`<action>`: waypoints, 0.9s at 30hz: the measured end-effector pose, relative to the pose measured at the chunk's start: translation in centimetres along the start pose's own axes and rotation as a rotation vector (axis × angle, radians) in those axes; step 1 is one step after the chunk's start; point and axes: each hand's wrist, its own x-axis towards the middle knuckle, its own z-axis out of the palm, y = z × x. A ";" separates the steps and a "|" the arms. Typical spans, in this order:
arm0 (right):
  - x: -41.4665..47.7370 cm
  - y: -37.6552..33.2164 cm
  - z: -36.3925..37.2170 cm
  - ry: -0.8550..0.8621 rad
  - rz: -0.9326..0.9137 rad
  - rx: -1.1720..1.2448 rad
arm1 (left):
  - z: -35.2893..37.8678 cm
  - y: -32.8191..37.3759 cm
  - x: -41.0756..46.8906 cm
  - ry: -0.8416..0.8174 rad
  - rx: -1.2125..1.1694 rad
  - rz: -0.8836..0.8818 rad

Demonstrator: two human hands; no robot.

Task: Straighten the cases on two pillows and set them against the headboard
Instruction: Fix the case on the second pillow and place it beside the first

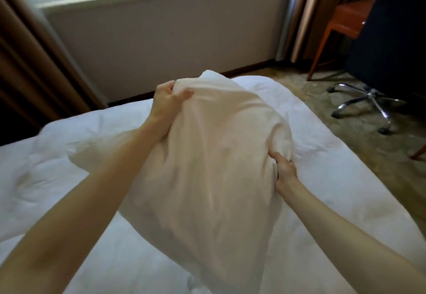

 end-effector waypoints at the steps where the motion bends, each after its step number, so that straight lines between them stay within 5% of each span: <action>1: -1.5 0.7 1.0 -0.020 -0.016 0.004 | -2.3 0.2 -1.1 0.035 -0.001 0.002; 15: -24.4 17.5 16.3 -0.308 -0.120 -0.163 | -34.6 -3.6 -20.9 0.439 -0.013 -0.072; 27: -33.5 31.4 24.7 -0.512 -0.170 -0.535 | -50.6 -20.4 -38.9 0.839 -0.062 -0.372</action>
